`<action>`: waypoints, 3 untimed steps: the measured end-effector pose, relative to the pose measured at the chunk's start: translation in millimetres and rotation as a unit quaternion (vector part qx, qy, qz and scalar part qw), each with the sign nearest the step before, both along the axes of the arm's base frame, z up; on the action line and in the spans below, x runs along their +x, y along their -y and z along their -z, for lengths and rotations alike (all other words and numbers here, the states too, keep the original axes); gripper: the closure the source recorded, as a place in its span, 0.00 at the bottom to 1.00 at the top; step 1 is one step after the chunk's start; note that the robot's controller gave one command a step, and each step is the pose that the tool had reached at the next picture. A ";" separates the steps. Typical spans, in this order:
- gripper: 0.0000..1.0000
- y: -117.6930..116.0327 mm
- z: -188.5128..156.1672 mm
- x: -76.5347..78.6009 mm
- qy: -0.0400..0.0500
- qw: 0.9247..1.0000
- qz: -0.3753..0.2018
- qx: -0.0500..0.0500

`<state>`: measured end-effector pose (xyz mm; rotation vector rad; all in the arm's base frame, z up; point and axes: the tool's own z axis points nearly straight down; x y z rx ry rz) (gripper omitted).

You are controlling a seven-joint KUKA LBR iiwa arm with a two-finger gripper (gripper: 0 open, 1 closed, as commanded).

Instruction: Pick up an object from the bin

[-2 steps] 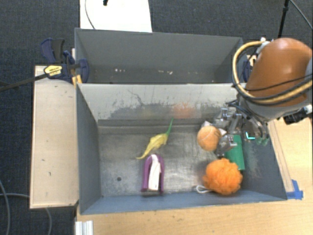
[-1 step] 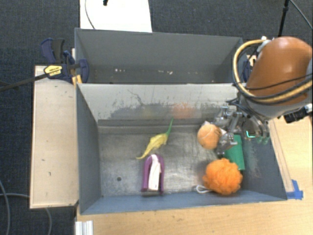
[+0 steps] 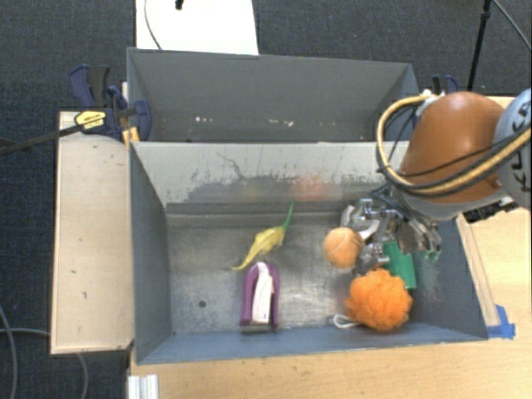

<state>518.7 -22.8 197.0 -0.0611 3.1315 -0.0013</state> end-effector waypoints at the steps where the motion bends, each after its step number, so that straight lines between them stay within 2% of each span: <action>1: 0.00 7.5 67.8 17.6 -0.001 1.000 -0.007 0.000; 2: 1.00 14.1 113.8 13.6 -0.003 1.000 0.013 0.000; 3: 1.00 14.1 113.8 13.6 -0.003 1.000 0.013 0.000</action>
Offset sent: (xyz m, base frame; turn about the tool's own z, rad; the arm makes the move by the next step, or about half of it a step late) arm 0.0130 -0.0142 -0.1140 0.0274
